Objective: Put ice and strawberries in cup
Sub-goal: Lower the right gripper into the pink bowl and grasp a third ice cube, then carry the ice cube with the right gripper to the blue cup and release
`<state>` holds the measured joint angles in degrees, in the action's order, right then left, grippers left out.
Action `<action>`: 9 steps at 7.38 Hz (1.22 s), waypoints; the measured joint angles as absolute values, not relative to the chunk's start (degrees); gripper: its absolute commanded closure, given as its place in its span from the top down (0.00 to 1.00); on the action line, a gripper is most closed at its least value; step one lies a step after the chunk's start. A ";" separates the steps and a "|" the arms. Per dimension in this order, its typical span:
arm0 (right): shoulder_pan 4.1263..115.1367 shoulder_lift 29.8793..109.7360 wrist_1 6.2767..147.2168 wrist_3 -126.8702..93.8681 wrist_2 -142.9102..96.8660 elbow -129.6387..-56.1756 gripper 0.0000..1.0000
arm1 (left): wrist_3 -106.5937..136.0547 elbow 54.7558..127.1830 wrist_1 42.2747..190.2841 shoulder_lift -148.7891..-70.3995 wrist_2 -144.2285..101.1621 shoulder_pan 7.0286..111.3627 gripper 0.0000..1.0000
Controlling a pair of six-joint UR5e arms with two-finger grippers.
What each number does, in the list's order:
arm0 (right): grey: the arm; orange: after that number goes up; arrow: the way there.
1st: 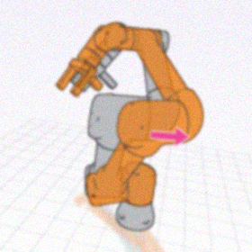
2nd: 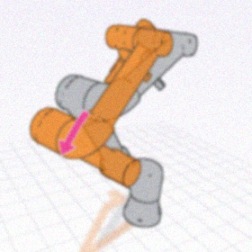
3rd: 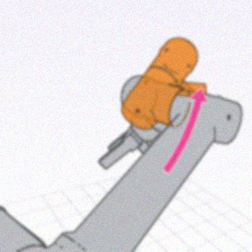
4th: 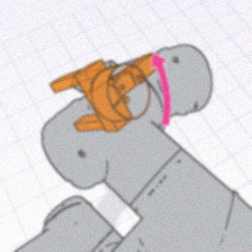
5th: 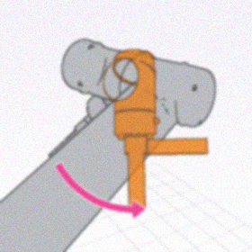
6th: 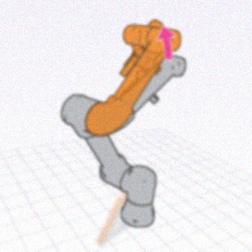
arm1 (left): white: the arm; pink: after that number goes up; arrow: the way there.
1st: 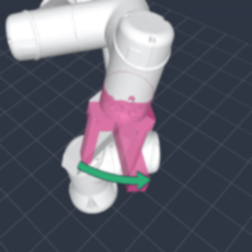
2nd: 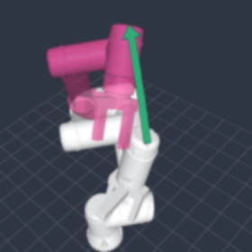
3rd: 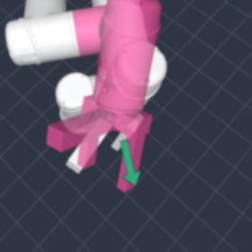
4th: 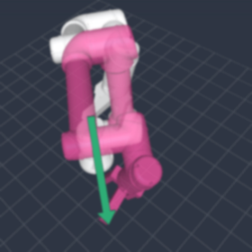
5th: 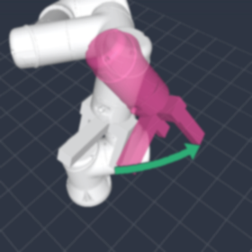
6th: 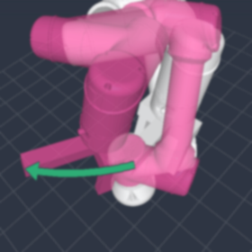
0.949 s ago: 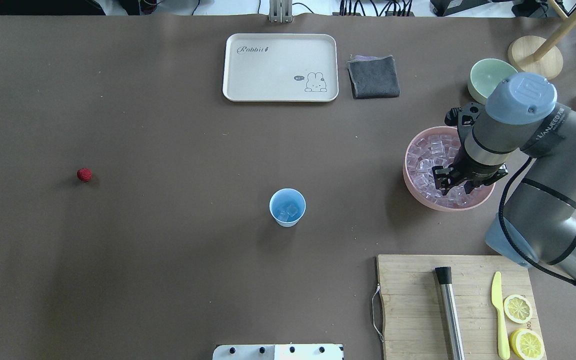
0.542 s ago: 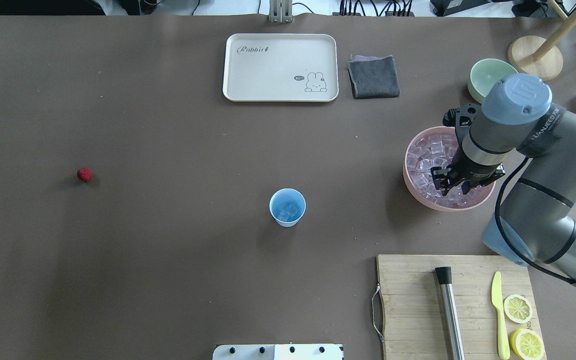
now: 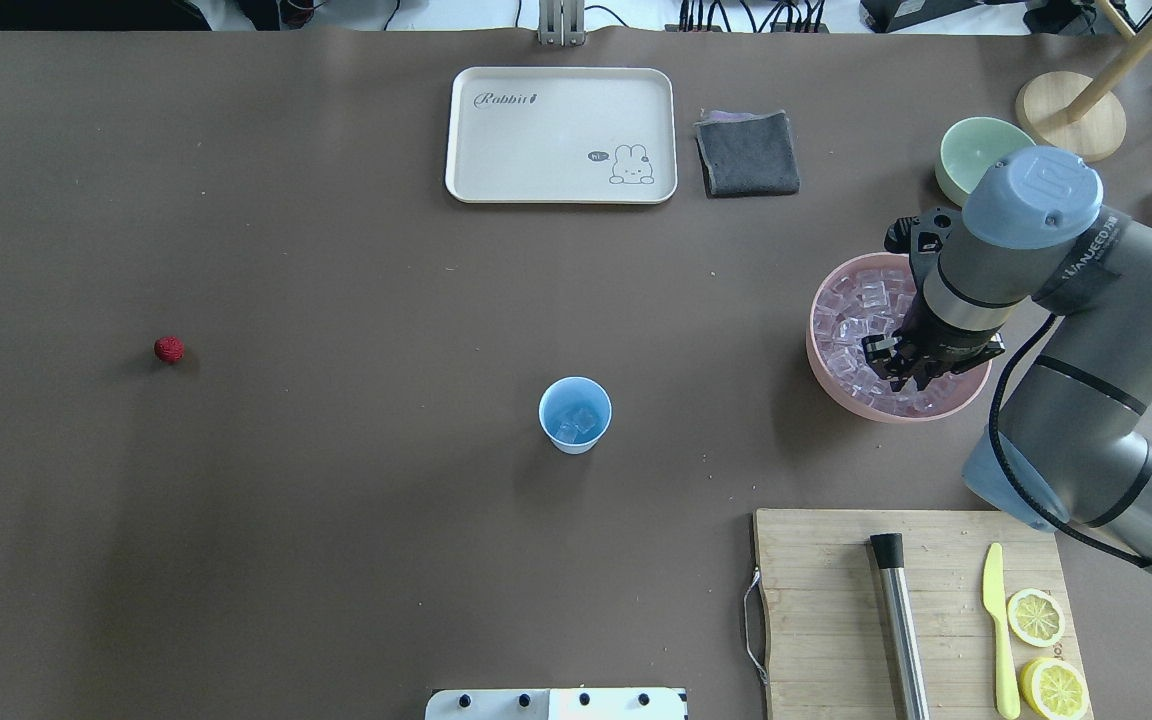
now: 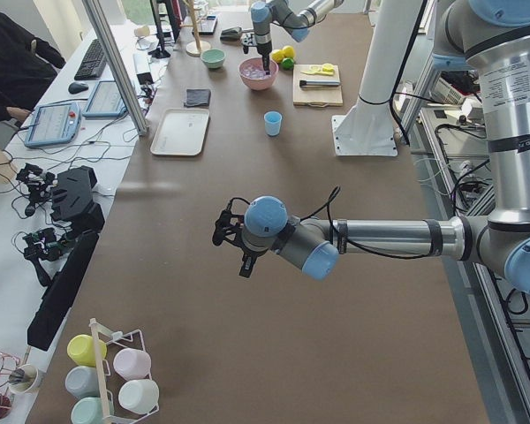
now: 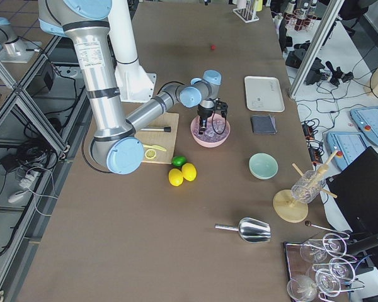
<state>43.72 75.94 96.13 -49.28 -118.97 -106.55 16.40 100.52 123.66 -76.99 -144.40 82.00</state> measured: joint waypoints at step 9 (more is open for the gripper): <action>40.89 56.43 101.92 -59.46 -122.28 -107.85 0.00 | 16.36 100.35 123.81 -76.90 -144.41 82.02 0.97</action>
<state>40.89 56.43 101.92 -59.46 -122.28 -107.85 16.36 100.35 123.81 -76.90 -144.41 82.02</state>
